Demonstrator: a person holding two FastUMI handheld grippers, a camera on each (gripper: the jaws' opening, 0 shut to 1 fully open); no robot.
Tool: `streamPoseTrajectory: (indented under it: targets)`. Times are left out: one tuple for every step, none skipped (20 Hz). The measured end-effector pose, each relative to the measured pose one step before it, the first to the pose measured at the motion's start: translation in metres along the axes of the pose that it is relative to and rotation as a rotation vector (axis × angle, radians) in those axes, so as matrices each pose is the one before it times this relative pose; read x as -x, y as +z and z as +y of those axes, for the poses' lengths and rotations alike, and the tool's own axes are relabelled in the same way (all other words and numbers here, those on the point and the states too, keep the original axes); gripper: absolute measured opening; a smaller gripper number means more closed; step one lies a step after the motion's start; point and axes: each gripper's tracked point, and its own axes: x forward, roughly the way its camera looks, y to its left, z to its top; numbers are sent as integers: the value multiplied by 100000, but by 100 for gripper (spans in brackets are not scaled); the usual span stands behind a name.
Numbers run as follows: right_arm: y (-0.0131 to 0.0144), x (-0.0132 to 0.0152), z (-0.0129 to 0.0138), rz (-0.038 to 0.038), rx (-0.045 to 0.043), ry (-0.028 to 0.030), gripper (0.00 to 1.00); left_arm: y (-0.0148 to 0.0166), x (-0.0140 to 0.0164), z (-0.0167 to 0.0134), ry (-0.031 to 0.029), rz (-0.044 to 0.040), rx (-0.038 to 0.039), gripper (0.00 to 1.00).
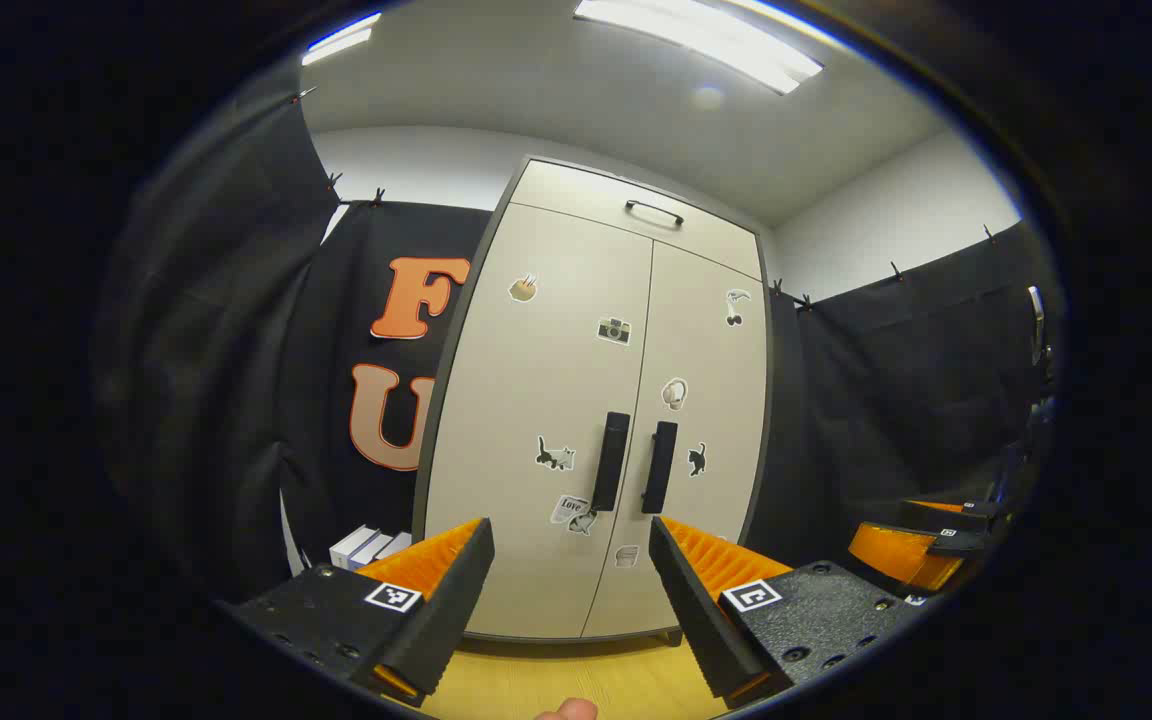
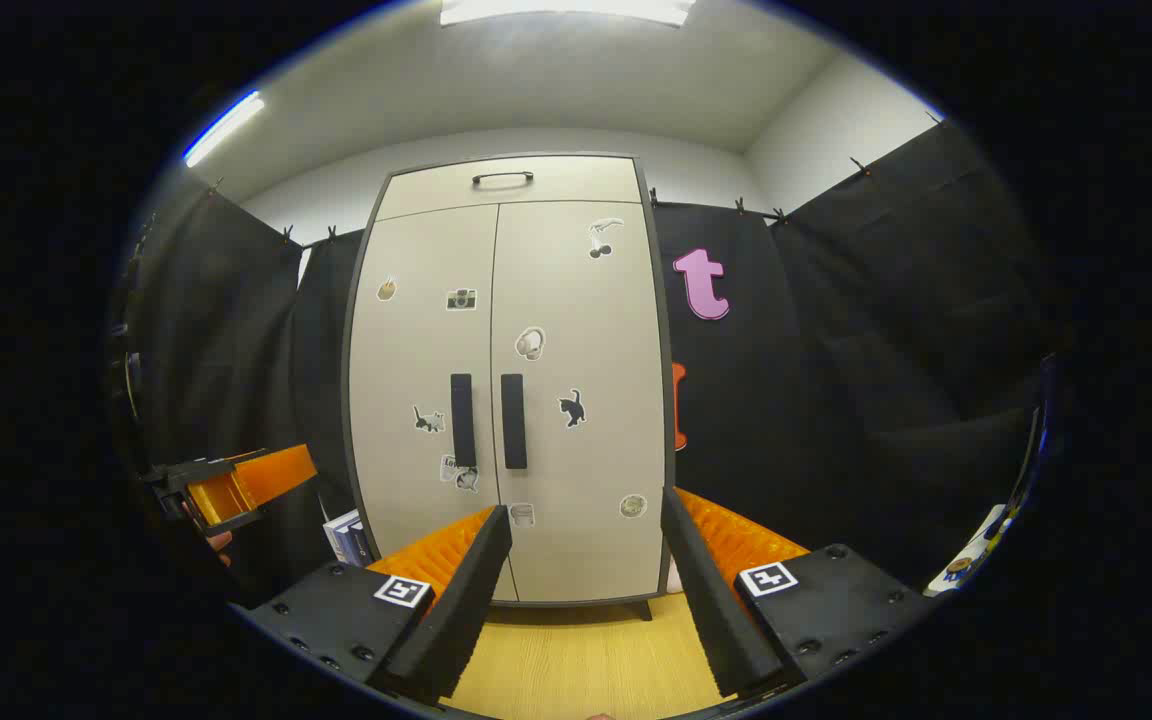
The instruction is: Open the right door of the double-door shoe cabinet with the right hand, and open the left door with the left hand.
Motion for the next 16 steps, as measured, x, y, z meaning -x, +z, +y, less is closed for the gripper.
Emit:
streamPoseTrajectory:
  targets:
    - [-38,-3,-10,96,-60,-21,97,-32,-19,39,47,58,-115,94]
    - [35,-30,-46,85,-67,-8,97,-10,-42,3,132,-7,-27,94]
    - [-51,-26,-25,7,-98,-26,97,48,29,-56,27,-65,14,94]
    - [-81,-19,-23,18,-66,-58,97,23,61,25,-59,-14,27,94]
    - [-19,-25,-1,1,-33,-47,97,-72,21,39,19,77,0,94]
    - [20,21,25,23,-8,-32,97,-24,7,12,58,50,-82,94]
    - [-29,-41,-34,28,62,-67,97,-21,4,5,12,-10,-52,94]
    - [-30,39,-33,54,58,-16,97,-48,-32,12,38,63,49,94]
    - [-26,4,64,89,-33,52,97,-3,-7,-8,-76,-13,118,94]
    - [-24,-10,25,32,-80,169,97,12,-46,11,-66,25,149,94]
    - [111,54,225,-772,-432,1071,97,-19,-10,-8,-10,-19,126,94]
    - [340,151,305,-1109,-840,1051,97,-23,-11,26,79,35,55,94]
    - [220,55,170,-1099,-512,575,97,-55,-27,87,89,15,5,94]
    - [46,15,3,-510,297,159,97,-66,-103,-1,112,117,12,94]
    - [-24,-67,-53,15,784,-419,97,-8,97,93,117,83,30,94]
    - [-50,-107,-73,157,646,-496,97,-54,-14,58,100,-8,43,94]
